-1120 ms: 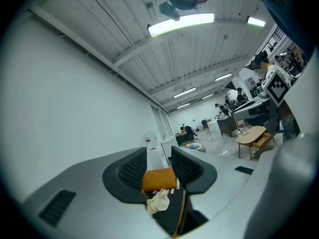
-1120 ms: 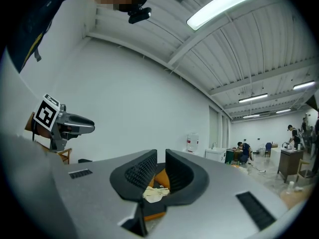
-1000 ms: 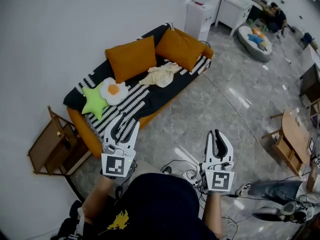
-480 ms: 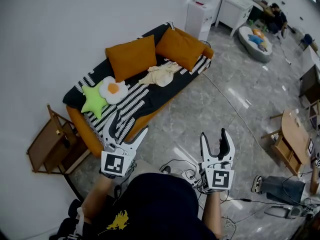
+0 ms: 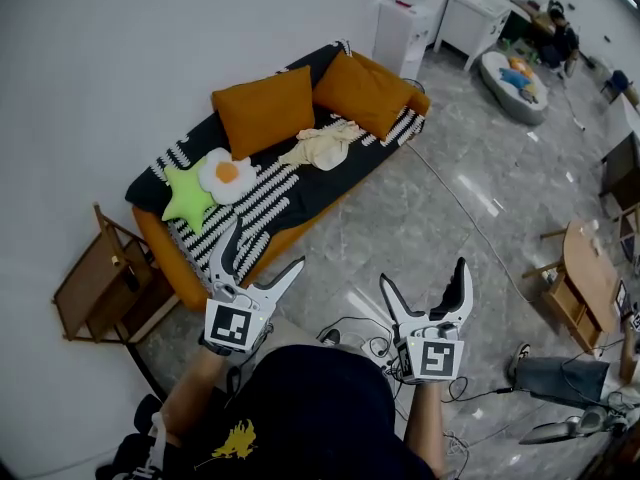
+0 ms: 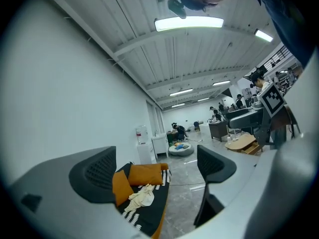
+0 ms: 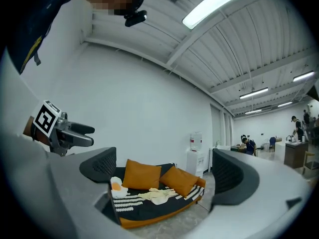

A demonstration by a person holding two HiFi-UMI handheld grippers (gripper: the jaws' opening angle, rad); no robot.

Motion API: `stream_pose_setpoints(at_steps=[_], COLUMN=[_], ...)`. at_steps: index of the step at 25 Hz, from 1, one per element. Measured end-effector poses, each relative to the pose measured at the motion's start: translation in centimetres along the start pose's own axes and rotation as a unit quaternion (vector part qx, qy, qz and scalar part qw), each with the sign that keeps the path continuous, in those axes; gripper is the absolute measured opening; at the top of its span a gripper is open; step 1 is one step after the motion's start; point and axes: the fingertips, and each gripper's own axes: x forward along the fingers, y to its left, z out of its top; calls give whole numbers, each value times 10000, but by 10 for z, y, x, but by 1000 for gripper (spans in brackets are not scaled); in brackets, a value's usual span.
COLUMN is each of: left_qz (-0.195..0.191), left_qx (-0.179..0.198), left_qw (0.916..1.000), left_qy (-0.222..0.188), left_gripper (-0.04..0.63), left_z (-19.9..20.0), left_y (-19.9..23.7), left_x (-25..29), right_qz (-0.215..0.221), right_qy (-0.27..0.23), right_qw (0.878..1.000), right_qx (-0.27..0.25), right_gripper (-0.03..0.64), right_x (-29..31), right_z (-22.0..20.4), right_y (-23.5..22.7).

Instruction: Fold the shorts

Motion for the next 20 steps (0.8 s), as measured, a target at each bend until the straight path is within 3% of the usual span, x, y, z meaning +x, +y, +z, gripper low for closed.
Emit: stream_pose_setpoints(at_steps=[7,17,20], left_qz=[163,515,578], left_qx=[212,-266,-494], left_qw=[9992,9950,9941], left_qy=[295,817,768], left_gripper=[483,482,482], left_z=[-8,-44,-65], left_y=[5,55,82], left_x=[0,29,56], right_qz=[172,584,733], right_qy=[275,657,896], right_qw=[9992,9956,9932], right_qx=[242,315,150], right_gripper=[597,584,578], right_x=[6,76,114], right_z=[-23,-46,-61], right_y=[-8,8,15])
